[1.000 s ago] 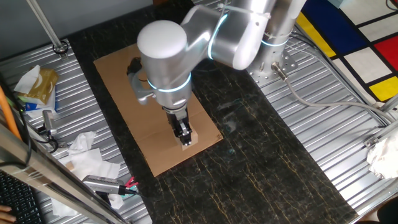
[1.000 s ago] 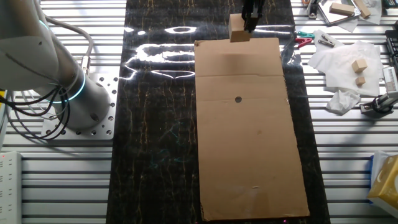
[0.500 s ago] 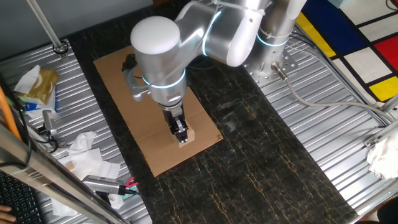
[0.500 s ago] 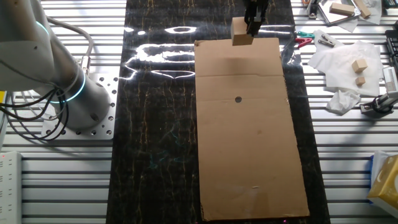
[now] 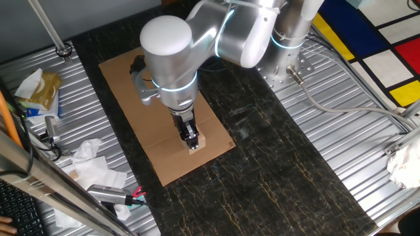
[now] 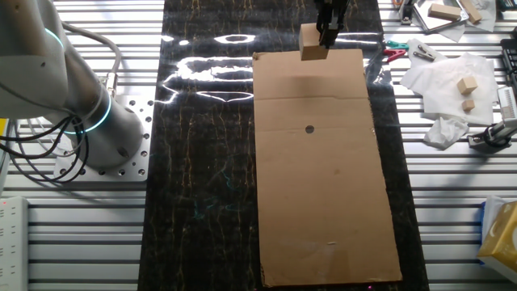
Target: Grab the block and place it at the designated location
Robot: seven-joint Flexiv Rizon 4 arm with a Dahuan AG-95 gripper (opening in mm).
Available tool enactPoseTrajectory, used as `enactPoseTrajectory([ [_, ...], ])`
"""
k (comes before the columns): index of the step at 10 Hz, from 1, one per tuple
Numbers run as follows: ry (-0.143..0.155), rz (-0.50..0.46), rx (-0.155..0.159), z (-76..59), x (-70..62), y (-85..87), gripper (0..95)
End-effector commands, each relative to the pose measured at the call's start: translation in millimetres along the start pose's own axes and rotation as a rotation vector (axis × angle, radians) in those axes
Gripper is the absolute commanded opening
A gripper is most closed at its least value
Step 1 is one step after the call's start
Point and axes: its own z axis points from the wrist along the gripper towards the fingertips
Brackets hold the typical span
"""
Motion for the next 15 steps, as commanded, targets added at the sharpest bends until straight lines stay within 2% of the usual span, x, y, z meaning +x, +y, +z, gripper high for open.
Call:
enactPoseTrajectory([
  [1,0.000,0.001,-0.001,0.2,0.2,-0.3,0.0],
  [10,-0.001,-0.039,0.000,3.6,-0.5,-0.7,0.0],
  [15,-0.017,-0.034,0.011,6.2,4.8,-2.4,0.0],
])
